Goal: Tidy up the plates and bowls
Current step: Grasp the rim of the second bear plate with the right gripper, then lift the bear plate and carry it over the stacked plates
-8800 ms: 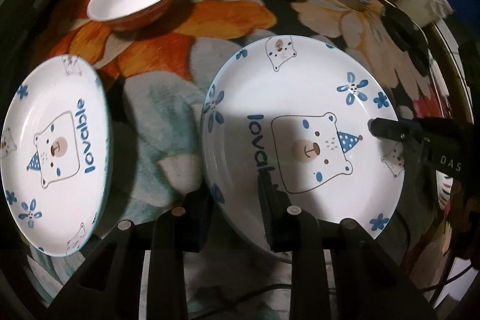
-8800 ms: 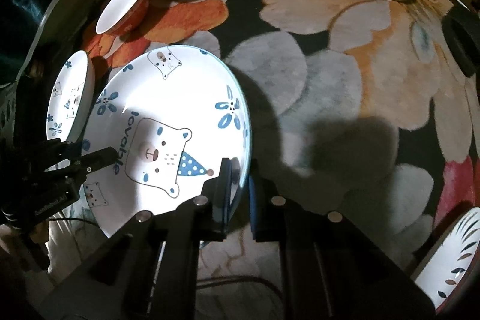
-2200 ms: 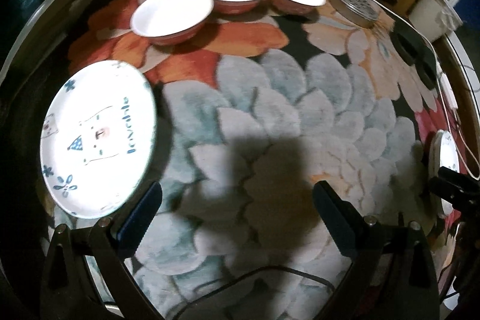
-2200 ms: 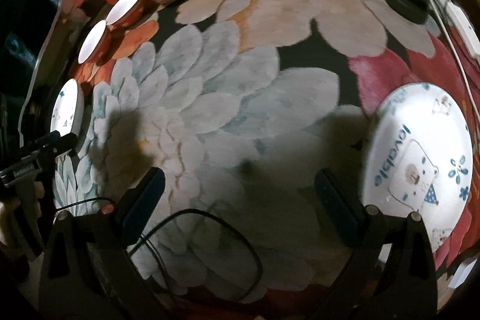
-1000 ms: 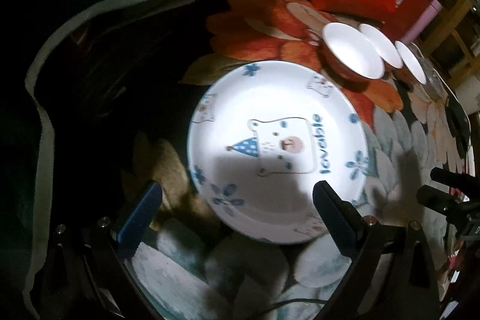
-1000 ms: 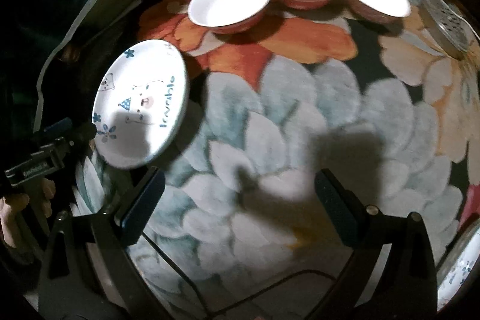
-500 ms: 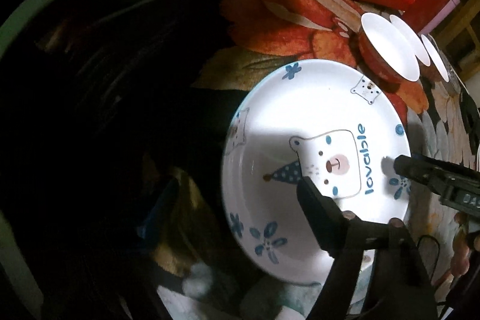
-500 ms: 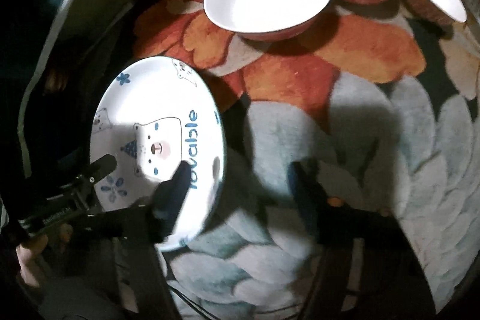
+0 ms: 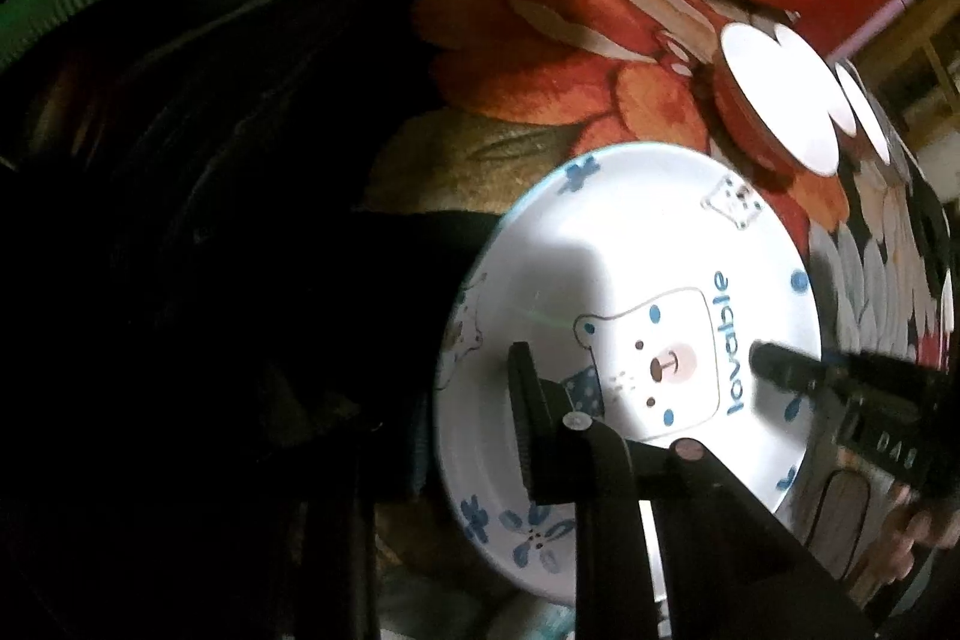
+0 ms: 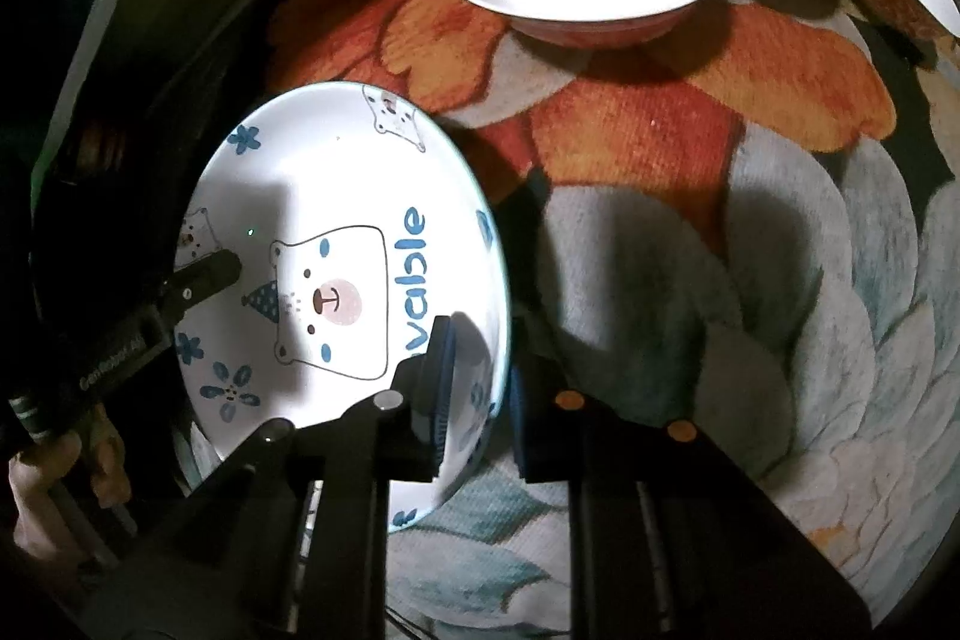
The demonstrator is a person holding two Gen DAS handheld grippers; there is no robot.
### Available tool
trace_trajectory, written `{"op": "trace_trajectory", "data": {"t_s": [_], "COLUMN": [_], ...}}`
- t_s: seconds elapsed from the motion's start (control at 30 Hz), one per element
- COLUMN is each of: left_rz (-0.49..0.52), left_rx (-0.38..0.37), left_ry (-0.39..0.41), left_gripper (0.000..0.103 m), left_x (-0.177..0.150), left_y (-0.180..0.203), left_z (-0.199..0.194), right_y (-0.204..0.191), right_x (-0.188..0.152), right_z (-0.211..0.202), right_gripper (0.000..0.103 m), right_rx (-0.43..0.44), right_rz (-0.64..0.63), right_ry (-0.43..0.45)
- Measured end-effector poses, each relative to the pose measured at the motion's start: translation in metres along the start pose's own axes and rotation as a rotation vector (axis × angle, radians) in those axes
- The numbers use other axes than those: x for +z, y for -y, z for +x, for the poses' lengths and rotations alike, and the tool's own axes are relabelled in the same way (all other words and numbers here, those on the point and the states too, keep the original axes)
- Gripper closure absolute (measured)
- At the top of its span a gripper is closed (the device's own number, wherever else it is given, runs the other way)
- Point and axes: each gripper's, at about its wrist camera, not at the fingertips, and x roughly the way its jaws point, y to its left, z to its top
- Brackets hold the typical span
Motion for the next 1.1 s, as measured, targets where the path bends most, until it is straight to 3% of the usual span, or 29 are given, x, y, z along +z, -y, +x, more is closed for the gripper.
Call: {"op": "trace_trajectory", "data": {"t_s": [0.27,0.43,0.6,0.87,1.1], "left_rz": [0.045,0.112,0.166,0.145,0.159], "left_rx": [-0.057,-0.092,-0.082,-0.098,-0.097], "left_ry": [-0.008,-0.036,-0.044,-0.051,-0.05], "left_gripper": [0.081,0.081,0.081,0.08,0.079], "left_x": [-0.023,-0.032,-0.043,-0.041,-0.042], "left_y": [0.02,0.054,0.082,0.08,0.086], "left_z": [-0.008,-0.006,-0.002,0.0,-0.001], "right_y": [0.019,0.046,0.077,0.08,0.081], "right_x": [-0.002,-0.007,-0.009,-0.034,-0.028], "right_z": [-0.013,-0.028,-0.03,-0.027,-0.033], "right_gripper": [0.088,0.088,0.088,0.085,0.087], "right_rx": [-0.011,-0.034,-0.063,-0.017,-0.018], "right_rz": [-0.014,-0.003,0.056,0.072,0.073], "right_ry": [0.004,-0.001,0.005,0.027,0.029]}}
